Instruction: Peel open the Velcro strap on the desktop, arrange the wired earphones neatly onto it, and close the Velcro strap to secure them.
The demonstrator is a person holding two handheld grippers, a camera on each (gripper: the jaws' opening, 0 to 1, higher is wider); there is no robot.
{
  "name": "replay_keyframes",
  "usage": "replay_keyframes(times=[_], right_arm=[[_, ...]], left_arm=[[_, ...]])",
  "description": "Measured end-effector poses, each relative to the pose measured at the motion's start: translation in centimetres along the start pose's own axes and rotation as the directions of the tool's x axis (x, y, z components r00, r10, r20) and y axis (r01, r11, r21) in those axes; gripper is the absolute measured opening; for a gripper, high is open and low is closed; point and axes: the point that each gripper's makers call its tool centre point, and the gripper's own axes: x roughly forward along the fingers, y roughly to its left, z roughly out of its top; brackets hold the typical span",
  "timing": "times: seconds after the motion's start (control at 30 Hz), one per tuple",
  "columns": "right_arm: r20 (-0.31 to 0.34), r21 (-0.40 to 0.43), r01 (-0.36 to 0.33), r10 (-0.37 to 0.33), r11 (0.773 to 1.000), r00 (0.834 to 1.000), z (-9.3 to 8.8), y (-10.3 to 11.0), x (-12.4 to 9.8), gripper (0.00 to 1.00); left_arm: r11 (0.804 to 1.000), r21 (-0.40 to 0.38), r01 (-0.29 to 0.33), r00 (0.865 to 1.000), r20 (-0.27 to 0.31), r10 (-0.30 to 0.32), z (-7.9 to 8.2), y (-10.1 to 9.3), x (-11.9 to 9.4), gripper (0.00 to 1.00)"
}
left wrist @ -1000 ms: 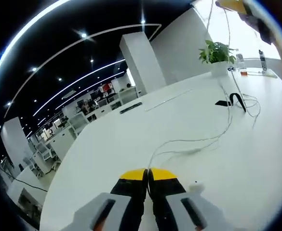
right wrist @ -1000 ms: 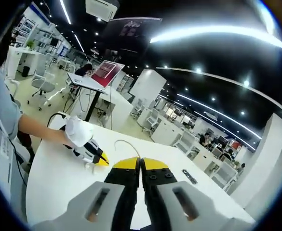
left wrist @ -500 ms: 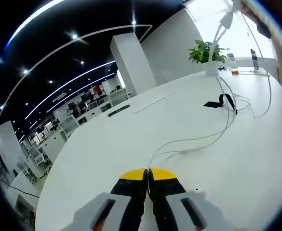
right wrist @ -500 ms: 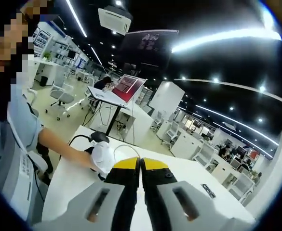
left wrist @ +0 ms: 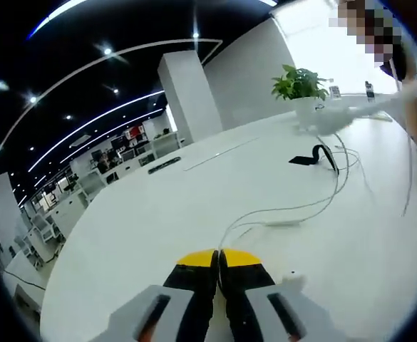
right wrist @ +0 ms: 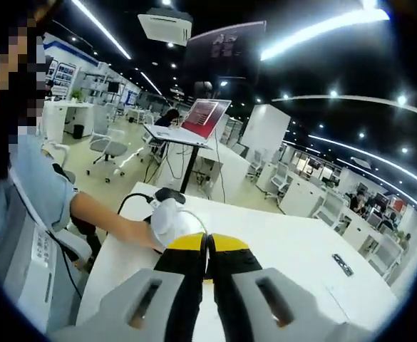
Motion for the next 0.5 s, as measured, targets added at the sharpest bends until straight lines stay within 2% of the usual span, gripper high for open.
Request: replay_keyframes(times=[0.1,0.23,0.33,0.5], right_arm=[[-0.081,0.005,0.008,-0.008,1.000,0.997,-3.1,-0.1,0.3,0.04],[-0.146,0.052,0.011,-0.003,0.999,0.989,-6.3,-0.2,0.1,0.04],[-0.180,0.045,0.037,-0.029,0.998,0.983,-7.6,-0.8,-0.3,0.04],[-0.219,0.025,0.079,-0.072,0.997,0.973,-8.8,-1.9,-1.1,0.04]], left_arm=[[1.000,-0.009,0.000,1.000,-0.004,0.000,-0.2,0.2,0.0,0.06],[1.000,-0.013,0.001,1.000,-0.006,-0.001,-0.3,0.1,-0.1,0.06],[1.000,-0.014,0.005,1.000,-0.009,-0.005,-0.4,0.0,-0.1,0.06],[0.999,-0.039,0.026,1.000,0.001,-0.026,-0.4,0.0,-0.3,0.06]])
